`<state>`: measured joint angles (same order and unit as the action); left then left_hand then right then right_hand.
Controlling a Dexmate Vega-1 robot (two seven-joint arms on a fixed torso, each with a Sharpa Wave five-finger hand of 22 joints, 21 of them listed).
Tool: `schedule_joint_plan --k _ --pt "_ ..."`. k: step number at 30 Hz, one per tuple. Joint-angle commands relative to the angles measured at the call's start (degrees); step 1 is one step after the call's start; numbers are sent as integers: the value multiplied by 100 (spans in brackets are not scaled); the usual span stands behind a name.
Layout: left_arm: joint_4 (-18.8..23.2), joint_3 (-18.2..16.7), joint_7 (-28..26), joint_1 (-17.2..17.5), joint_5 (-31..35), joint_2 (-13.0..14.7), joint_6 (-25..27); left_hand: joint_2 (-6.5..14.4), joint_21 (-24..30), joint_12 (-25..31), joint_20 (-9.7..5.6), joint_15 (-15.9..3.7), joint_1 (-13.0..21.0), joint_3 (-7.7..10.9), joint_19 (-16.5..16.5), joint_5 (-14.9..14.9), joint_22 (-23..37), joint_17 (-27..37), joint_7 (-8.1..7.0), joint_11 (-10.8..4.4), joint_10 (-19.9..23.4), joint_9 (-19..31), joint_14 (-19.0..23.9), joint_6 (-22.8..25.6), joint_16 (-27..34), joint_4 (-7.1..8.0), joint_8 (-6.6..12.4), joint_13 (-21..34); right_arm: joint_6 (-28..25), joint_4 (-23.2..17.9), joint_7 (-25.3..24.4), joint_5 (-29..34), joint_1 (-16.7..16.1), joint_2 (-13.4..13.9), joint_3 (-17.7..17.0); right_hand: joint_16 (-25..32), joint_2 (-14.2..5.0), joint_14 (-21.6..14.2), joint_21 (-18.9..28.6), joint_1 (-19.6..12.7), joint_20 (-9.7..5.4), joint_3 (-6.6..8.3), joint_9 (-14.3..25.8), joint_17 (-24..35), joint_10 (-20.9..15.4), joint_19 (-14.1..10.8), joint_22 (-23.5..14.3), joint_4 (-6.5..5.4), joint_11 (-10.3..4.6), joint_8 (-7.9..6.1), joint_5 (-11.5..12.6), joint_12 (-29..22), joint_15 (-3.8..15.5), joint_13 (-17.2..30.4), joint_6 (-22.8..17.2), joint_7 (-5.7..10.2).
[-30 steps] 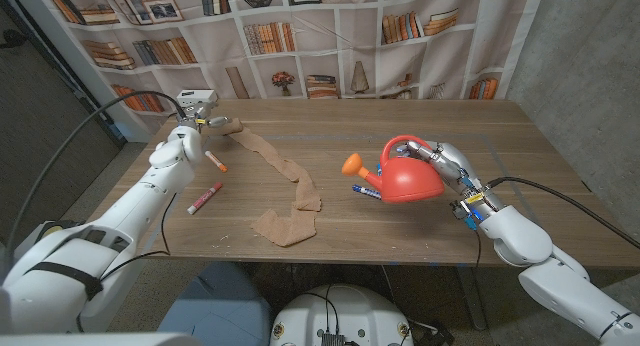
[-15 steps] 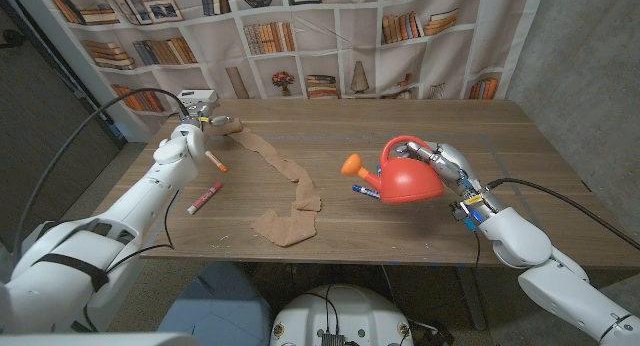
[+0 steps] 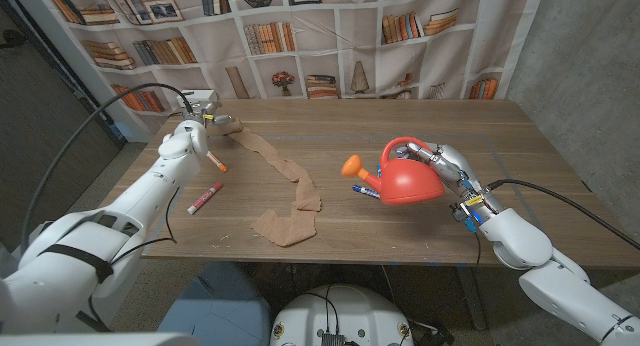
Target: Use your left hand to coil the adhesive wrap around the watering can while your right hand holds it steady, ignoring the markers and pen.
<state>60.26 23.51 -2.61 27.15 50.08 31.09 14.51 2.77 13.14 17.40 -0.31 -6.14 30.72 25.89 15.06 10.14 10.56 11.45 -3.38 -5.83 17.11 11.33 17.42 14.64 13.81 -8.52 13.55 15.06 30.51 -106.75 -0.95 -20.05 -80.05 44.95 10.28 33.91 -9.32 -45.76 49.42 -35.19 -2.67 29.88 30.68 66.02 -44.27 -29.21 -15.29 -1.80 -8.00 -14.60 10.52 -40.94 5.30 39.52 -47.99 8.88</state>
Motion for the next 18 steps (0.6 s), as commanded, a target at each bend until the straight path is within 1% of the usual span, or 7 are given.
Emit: schedule_joint_plan --k 1,3,5,9,15,18 --pt "-251 253 169 -262 356 -28 -29 12 25 8 -6 -19 105 10 57 -15 27 14 -24 -17 42 28 60 24 21 -54 -6 14 -87 -2 50 -48 17 22 7 6 -65 -41 33 -13 -345 6 24 23 -46 28 1 8 20 2 27 -6 741 14 -62 8" --pt "-307 290 171 -308 400 -18 -104 13 24 5 -13 -27 136 12 61 -13 27 12 -40 -37 41 28 61 34 18 -69 -5 17 -107 4 61 -52 38 18 14 1 -70 -39 40 -8 -345 9 26 25 -43 31 7 3 23 4 28 -6 741 17 -60 25" --pt "-369 328 174 -355 453 -25 -139 21 21 0 -3 -20 170 17 57 -11 28 11 -37 -35 38 29 62 30 16 -81 -11 21 -130 12 71 -50 61 14 25 -4 -70 -37 45 -8 -343 7 26 17 -43 30 10 5 18 6 28 -10 741 26 -59 16" --pt "-515 372 146 -443 520 -66 -186 30 14 -4 -13 -37 210 12 49 -11 29 14 -58 -81 41 29 48 29 9 -88 -17 28 -158 23 67 -12 96 3 39 -7 -68 -36 56 -5 -344 8 28 22 -31 36 19 6 13 7 28 -8 743 34 -65 10" --pt "-735 523 134 -587 735 -124 -167 85 14 -17 -2 -21 255 16 56 -11 30 25 -65 -68 24 30 23 20 4 -75 -28 36 -163 99 82 -12 181 -51 80 -15 -69 -32 73 -2 -343 12 25 24 -48 45 33 7 26 9 28 0 744 15 -79 1" --pt "-897 572 68 -681 774 -143 -282 97 17 -18 -12 -38 261 6 68 -15 31 31 -80 -87 30 31 20 39 5 -66 -24 41 -185 120 97 -20 214 -65 96 -16 -71 -34 82 -5 -345 16 20 28 -52 51 41 13 37 14 29 3 748 12 -82 4"
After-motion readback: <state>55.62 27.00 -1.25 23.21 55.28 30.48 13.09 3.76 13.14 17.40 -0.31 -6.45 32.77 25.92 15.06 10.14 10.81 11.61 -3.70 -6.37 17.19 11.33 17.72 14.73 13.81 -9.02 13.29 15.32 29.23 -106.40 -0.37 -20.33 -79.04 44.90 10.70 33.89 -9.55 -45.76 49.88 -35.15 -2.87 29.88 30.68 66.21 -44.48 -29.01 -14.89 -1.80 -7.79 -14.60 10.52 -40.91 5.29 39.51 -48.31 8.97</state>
